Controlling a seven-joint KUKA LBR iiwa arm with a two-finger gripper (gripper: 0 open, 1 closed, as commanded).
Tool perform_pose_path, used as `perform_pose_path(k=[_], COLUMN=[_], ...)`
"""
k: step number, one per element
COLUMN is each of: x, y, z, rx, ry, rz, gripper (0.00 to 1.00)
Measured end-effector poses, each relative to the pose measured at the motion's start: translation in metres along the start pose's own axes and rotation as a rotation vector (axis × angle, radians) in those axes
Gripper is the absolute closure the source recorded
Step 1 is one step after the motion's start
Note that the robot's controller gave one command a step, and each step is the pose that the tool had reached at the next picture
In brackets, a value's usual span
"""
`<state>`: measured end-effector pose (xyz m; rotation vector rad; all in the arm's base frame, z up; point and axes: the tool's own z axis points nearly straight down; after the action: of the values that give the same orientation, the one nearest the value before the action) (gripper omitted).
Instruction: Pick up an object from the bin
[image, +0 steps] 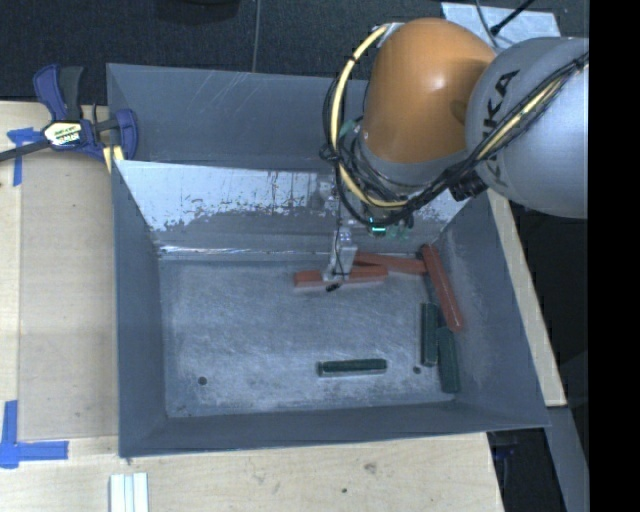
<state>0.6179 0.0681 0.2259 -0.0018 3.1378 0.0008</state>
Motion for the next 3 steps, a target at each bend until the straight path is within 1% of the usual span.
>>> perform_pose_path(k=[1,2,3], x=[0.006,0.014,0.013], y=[-0.017,-0.062,-0.060], z=[0.141,0.155,0.153], rx=[0.000,0.001,0.000], ry=[0.004,0.004,-0.001], rz=[-0.181,-0.101,-0.103], gripper=[0.00,0.00,1.00])
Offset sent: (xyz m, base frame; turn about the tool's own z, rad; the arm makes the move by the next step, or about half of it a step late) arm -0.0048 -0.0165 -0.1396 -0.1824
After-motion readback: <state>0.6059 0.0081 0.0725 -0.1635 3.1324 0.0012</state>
